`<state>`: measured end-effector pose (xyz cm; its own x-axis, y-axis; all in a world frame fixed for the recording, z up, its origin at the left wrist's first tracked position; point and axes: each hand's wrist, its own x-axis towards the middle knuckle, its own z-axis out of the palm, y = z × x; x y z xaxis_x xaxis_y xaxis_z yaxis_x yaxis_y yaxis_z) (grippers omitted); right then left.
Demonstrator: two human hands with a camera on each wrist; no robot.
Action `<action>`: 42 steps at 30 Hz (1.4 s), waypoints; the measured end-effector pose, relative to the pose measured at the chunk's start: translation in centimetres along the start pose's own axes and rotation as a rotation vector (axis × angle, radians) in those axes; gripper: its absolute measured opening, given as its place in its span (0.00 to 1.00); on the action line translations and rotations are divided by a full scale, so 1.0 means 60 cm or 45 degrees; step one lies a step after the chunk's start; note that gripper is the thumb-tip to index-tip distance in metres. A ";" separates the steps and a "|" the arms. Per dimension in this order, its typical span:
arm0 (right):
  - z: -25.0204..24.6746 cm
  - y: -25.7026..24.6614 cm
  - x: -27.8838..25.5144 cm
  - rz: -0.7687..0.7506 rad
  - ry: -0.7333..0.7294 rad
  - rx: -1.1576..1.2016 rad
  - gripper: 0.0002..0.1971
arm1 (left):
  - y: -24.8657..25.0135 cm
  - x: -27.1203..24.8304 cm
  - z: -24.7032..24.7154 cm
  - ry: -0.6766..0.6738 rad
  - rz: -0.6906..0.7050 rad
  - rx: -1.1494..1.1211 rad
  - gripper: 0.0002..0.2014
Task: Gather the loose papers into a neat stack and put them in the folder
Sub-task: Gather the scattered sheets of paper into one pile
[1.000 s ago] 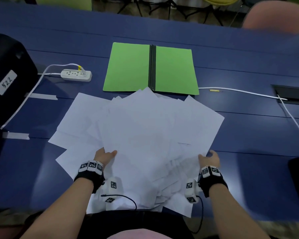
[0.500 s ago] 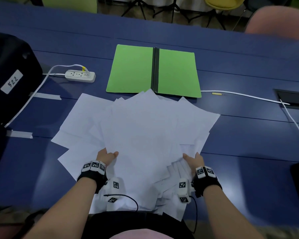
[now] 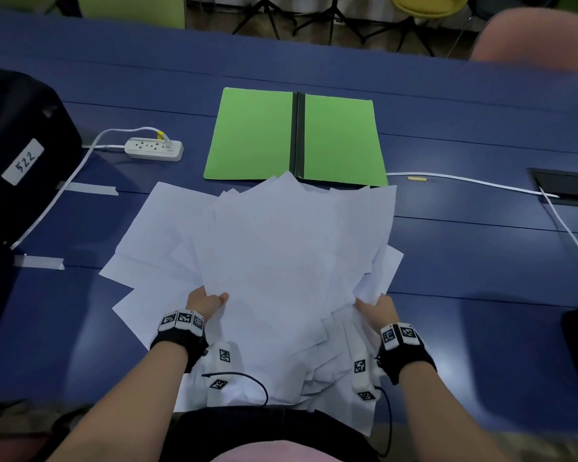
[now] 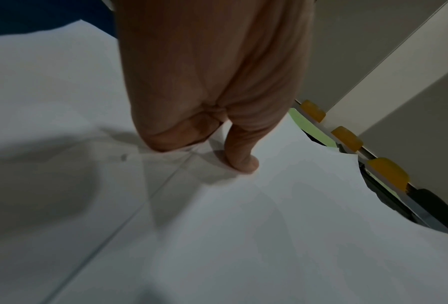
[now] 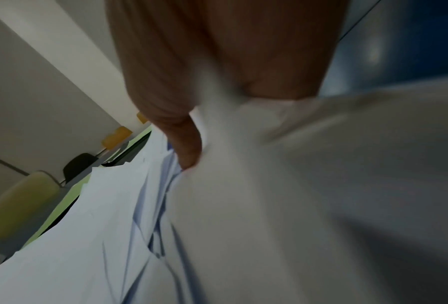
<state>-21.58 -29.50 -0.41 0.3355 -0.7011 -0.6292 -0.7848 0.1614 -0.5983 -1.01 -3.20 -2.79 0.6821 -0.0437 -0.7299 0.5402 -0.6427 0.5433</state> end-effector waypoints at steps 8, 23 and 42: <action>-0.095 -0.058 -0.025 -0.094 0.766 0.109 0.15 | 0.036 0.001 -0.008 0.060 -0.036 0.012 0.25; -0.084 -0.247 -0.098 -0.710 0.609 0.545 0.04 | 0.035 -0.030 0.000 0.138 -0.042 0.059 0.21; 0.090 -0.062 -0.008 -0.240 0.099 -0.254 0.18 | 0.017 -0.011 -0.016 -0.143 0.011 0.240 0.18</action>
<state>-16.00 -26.00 -0.52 0.4505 -0.7583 -0.4713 -0.8019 -0.1116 -0.5869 -0.41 -3.10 -1.36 0.6215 -0.1283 -0.7728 0.4252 -0.7733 0.4704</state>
